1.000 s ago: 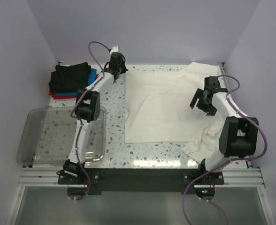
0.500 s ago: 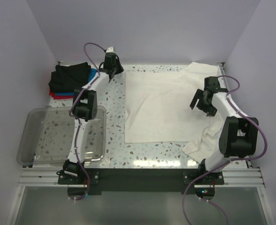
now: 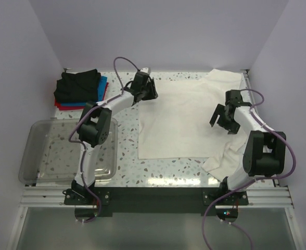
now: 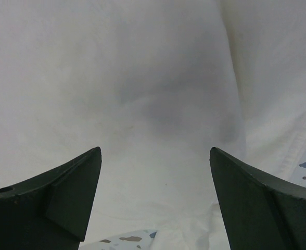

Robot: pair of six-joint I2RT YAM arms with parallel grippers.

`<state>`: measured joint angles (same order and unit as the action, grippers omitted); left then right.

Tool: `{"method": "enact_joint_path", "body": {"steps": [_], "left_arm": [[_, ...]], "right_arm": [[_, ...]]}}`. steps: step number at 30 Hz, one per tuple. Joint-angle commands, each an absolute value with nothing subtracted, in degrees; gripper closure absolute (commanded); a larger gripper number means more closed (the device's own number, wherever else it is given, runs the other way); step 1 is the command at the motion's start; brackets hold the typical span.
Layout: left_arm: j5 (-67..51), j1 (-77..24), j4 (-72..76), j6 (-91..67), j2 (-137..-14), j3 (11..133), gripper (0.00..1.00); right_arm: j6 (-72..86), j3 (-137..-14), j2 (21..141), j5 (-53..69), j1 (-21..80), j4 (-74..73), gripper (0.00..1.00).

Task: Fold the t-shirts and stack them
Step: Flatten the tshirt out

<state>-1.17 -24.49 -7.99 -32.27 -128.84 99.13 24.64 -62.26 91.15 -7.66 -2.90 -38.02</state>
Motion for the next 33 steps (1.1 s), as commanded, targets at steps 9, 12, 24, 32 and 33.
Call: {"method": "enact_joint_path", "body": {"steps": [9, 12, 24, 32, 33], "left_arm": [[-4.3, -32.7, -4.0, -39.8, -119.3, 82.4, 0.56], [-3.9, -32.6, -4.8, -40.5, -118.9, 77.6, 0.58], [6.7, -23.3, -11.2, -39.0, -111.9, 69.3, 0.70], [7.1, -20.0, -11.6, -32.6, -113.9, 76.1, 0.70], [7.5, -20.0, -11.7, -32.3, -114.3, 77.2, 0.70]], "right_arm": [[25.6, -61.7, 97.5, -2.0, -1.1, -34.5, 0.15], [26.1, -62.1, 99.7, -1.9, 1.6, -34.3, 0.15], [29.4, -64.8, 106.2, -1.1, 12.1, -33.6, 0.16], [29.8, -72.2, 108.0, -0.1, 16.6, -35.9, 0.15], [29.7, -72.8, 107.2, -0.1, 16.6, -36.3, 0.14]]}}
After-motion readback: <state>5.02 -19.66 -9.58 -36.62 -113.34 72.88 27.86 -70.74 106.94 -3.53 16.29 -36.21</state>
